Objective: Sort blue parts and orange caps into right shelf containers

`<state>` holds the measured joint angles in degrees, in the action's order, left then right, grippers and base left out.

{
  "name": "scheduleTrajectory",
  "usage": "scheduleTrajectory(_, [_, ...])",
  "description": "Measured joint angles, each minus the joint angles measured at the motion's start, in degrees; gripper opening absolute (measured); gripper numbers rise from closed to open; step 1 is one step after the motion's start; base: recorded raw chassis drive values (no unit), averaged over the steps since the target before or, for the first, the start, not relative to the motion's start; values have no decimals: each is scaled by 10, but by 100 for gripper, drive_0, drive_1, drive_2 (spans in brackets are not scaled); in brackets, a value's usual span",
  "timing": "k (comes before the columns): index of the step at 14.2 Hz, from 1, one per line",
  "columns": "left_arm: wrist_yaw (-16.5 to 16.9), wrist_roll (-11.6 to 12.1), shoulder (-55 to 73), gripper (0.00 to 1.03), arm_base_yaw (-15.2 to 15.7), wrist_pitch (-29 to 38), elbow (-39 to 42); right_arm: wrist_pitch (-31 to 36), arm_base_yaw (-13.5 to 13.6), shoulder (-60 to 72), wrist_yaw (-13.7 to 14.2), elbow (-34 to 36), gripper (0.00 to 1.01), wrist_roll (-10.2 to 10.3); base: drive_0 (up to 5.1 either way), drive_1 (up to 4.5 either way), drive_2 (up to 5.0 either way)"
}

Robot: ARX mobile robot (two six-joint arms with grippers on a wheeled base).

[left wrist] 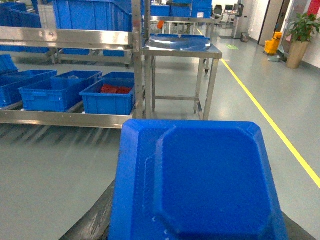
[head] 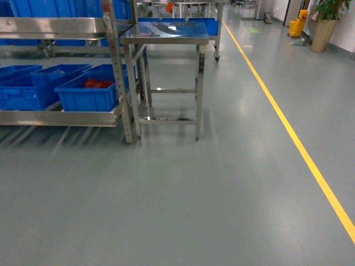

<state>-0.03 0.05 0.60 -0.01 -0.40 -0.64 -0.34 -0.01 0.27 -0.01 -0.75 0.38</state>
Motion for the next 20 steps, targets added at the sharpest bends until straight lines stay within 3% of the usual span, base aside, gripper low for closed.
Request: scheduleTrajectory(20, [0,0,0,41,0,3,0,2,0,0,0,0,45,0,0,420,-419])
